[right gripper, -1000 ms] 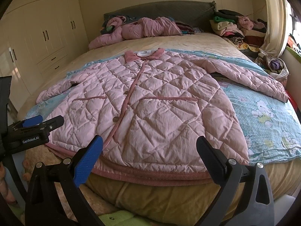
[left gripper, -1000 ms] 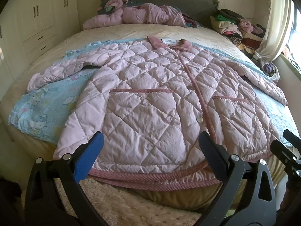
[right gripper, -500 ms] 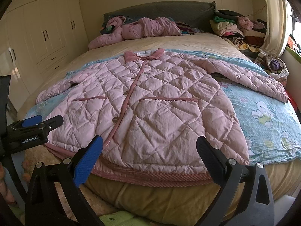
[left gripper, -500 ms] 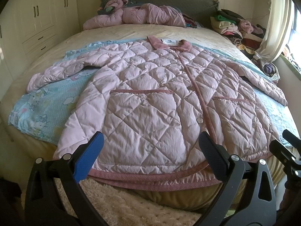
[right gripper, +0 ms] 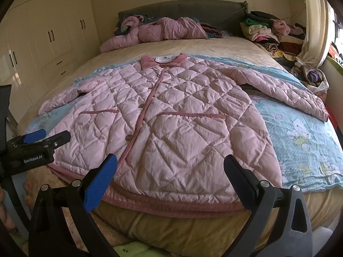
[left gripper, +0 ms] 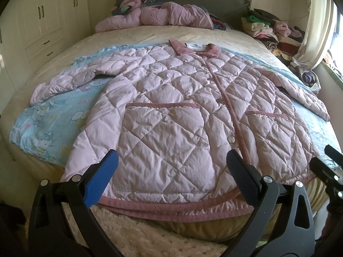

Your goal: Fold large clothes

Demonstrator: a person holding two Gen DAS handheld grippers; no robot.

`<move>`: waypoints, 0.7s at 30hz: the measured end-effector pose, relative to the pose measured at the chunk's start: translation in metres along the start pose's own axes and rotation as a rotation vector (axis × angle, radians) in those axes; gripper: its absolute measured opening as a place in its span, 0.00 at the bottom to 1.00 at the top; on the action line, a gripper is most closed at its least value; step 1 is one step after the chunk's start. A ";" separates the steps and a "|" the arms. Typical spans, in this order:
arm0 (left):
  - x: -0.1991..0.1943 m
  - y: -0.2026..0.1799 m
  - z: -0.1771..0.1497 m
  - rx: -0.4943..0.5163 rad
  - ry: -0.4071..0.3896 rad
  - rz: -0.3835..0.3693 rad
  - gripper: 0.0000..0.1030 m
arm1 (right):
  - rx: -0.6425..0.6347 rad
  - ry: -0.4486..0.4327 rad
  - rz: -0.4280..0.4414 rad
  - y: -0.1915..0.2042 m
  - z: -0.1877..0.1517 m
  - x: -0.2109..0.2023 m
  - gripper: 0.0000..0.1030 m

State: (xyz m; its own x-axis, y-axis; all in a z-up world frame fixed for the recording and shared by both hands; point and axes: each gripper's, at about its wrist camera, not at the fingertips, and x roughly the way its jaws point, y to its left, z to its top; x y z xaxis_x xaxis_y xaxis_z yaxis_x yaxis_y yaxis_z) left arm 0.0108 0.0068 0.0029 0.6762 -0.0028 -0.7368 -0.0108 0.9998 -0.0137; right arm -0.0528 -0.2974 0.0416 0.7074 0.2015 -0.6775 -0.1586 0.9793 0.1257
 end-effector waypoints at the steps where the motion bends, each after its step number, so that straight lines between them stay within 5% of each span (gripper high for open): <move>1: 0.002 0.001 0.001 -0.001 0.003 0.003 0.92 | -0.001 0.000 -0.001 0.000 0.003 0.001 0.96; 21: 0.036 0.033 0.068 -0.080 -0.009 0.045 0.92 | 0.023 -0.014 0.003 -0.007 0.074 0.044 0.96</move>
State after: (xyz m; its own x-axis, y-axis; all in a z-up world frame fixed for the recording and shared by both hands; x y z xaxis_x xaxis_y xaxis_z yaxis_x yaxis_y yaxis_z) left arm 0.0854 0.0404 0.0218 0.6802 0.0427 -0.7318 -0.0996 0.9944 -0.0345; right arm 0.0304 -0.2939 0.0647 0.7166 0.2041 -0.6669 -0.1443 0.9789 0.1444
